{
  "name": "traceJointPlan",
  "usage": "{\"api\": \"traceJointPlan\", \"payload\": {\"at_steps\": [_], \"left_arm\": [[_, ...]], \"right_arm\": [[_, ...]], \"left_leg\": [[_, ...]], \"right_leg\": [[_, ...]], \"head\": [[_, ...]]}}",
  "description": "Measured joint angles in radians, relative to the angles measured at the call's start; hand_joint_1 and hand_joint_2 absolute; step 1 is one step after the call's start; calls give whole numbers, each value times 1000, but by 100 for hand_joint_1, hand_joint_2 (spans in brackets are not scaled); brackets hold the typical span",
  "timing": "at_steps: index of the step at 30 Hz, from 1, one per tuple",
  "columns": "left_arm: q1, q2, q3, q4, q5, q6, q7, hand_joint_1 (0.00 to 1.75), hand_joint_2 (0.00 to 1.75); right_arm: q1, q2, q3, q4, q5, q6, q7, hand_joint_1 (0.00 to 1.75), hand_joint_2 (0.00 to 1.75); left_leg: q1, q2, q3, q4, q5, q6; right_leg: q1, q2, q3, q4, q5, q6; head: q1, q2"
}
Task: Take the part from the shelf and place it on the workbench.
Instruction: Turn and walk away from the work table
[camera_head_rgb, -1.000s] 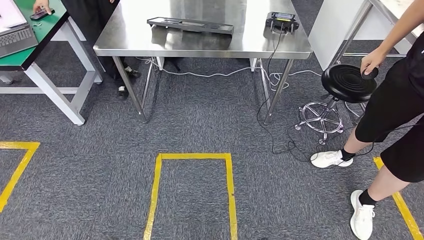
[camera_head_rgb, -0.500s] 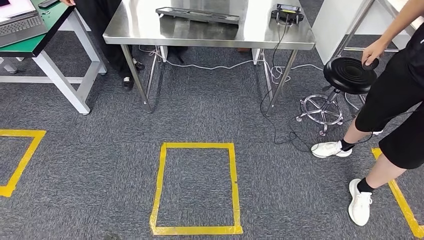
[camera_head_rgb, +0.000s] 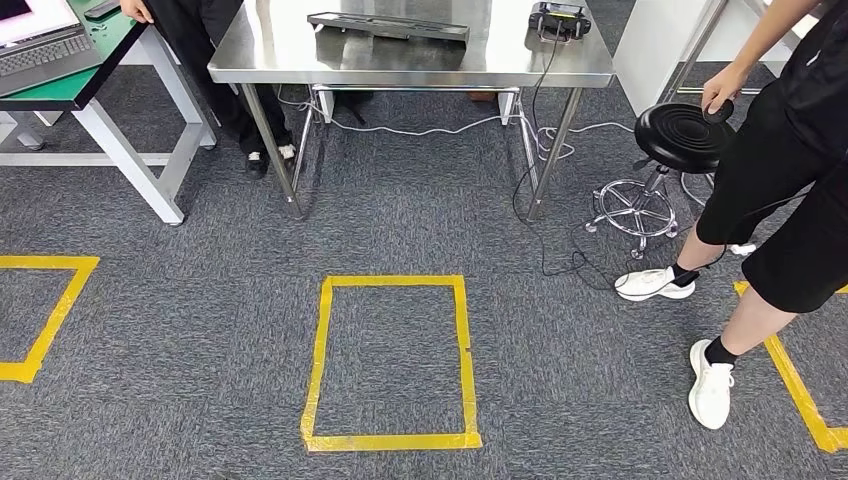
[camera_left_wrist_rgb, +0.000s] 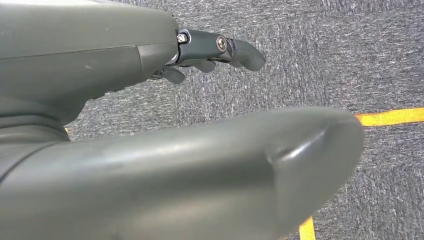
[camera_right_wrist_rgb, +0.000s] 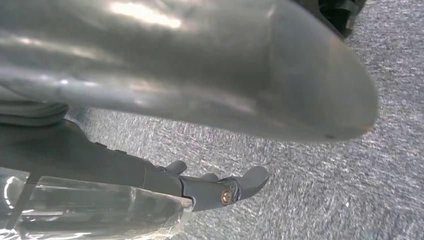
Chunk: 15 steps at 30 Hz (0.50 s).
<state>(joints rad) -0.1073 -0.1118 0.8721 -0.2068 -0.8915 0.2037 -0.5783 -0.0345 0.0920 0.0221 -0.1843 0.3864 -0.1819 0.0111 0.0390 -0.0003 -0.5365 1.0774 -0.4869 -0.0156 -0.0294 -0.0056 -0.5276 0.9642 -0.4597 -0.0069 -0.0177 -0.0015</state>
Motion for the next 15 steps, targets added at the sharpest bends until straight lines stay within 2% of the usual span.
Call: {"api": "traceJointPlan", "payload": {"at_steps": [1,3,5,6,7,8,9,10,11,12,13,14,15], "left_arm": [[-1,0,0,0,0,0,0,0,0],[-2,0,0,0,0,0,0,0,0],[-4,-1,0,0,-1,0,0,0,0],[-4,-2,0,0,-2,0,0,0,0],[-5,-2,0,0,-3,0,1,0,0],[-7,-3,0,0,-4,0,1,0,0],[-7,-3,0,-1,-5,0,2,0,0],[-8,-3,-1,-1,-6,0,3,0,0],[-8,-3,-1,-1,-7,0,4,0,0],[-8,-3,-1,-1,-8,0,4,0,0],[-8,-4,-1,-1,-8,0,5,0,0],[-8,-4,-1,-1,-8,0,6,0,0],[-9,-4,-1,-1,-8,0,7,0,0]], "right_arm": [[0,0,0,0,0,0,0,0,0],[-1,0,0,0,0,0,0,0,0],[-1,0,0,1,0,0,1,0,0],[0,-1,0,1,0,0,1,0,0],[1,-2,0,2,0,0,2,0,0],[0,-3,0,2,0,0,3,0,0],[0,-4,0,2,0,0,4,0,0],[0,-3,0,2,0,0,4,0,0],[0,-4,0,2,0,0,5,0,0],[0,-4,0,2,0,0,5,0,0],[0,-5,0,2,0,0,5,0,0],[-1,-5,0,2,1,0,6,0,0],[-3,-5,0,2,2,0,6,0,0]], "left_leg": [[1,-1,19,-29,-4,0],[-6,-4,26,-56,-11,8],[-14,-3,19,-74,1,29],[-15,-2,12,-80,11,42],[-15,0,5,-87,22,54],[-16,2,-4,-91,33,62],[-19,2,-17,-92,42,67],[-23,2,-30,-92,51,69],[-27,3,-43,-91,62,70],[-30,4,-57,-90,73,69],[-33,4,-71,-90,84,68],[-35,4,-83,-89,95,66],[-37,3,-94,-89,105,63]], "right_leg": [[0,0,-3,3,0,1],[5,1,-16,7,11,17],[10,2,-33,12,21,41],[11,3,-44,25,8,43],[12,3,-60,56,-20,40],[11,3,-81,106,-61,32],[11,4,-102,170,-104,25],[10,4,-118,234,-134,23],[10,4,-125,282,-143,27],[11,4,-118,304,-130,35],[11,4,-95,291,-101,43],[12,4,-54,243,-73,48],[14,4,4,165,-62,45]], "head": [[0,0],[2,0],[5,0],[6,0],[8,0],[11,0],[14,0],[16,0],[17,0],[17,0],[17,0],[17,0],[17,0]]}}
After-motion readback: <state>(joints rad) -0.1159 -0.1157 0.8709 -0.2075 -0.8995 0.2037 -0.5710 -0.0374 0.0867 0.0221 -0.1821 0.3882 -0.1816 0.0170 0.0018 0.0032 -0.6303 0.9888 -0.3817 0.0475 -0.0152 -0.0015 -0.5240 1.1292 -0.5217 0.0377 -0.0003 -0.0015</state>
